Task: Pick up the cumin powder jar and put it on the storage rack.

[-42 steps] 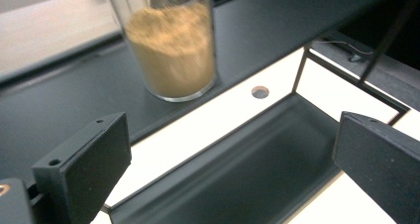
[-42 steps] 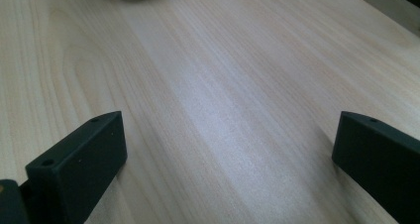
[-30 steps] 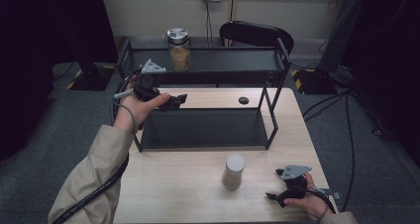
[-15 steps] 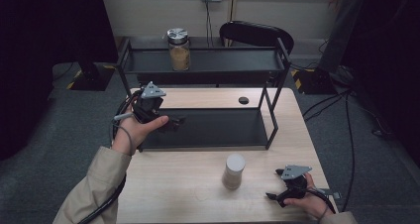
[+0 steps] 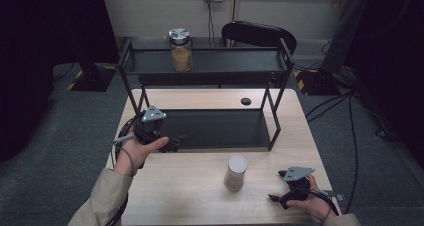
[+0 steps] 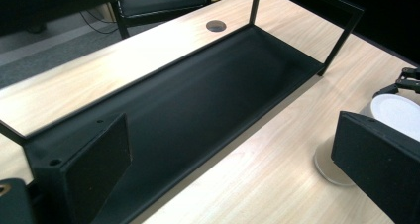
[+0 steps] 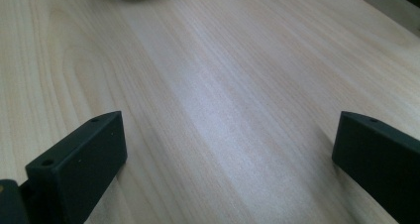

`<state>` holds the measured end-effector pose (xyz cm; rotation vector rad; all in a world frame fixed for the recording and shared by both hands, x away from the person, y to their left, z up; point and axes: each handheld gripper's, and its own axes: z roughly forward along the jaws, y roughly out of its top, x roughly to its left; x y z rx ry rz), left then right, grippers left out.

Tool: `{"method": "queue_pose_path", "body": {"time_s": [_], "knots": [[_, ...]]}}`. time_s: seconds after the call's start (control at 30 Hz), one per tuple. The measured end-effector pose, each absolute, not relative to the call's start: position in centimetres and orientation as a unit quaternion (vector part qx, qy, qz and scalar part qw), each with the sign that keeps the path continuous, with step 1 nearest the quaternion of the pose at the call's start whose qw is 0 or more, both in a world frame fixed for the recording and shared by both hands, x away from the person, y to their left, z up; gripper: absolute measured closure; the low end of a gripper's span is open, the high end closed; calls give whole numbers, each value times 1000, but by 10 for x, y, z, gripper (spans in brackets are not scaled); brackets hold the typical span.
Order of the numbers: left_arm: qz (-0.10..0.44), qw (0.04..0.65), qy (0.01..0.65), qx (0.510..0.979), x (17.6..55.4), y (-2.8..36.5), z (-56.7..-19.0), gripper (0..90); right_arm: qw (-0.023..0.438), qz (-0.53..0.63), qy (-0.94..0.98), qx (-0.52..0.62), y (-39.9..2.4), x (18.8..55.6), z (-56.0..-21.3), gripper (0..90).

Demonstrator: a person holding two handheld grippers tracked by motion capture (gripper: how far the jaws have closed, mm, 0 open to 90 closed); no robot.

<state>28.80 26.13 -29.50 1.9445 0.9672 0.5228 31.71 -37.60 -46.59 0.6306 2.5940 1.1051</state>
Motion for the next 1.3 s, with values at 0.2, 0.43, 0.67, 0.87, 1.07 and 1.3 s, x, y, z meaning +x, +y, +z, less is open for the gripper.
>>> {"method": "queue_pose_path", "body": {"time_s": [0.2, 0.43, 0.67, 0.87, 1.07, 1.3], "knots": [[202, 441, 382, 787, 283, 262, -313, 12, 126, 379, 891, 217, -376, 317, -466, 0], [200, 449, 374, 786, 274, 264, -341, 14, 126, 379, 891, 217, -376, 317, -466, 0], [195, 447, 379, 786, 268, 267, -363, 14, 126, 379, 891, 217, -376, 317, -466, 0], [185, 435, 380, 795, 266, 268, -380, 14, 126, 379, 891, 216, -376, 317, -466, 0], [184, 426, 387, 797, 263, 268, -397, 14, 126, 379, 891, 216, -376, 317, -466, 0], [179, 416, 395, 799, 259, 268, -419, 14, 126, 379, 891, 217, -376, 317, -466, 0]]}}
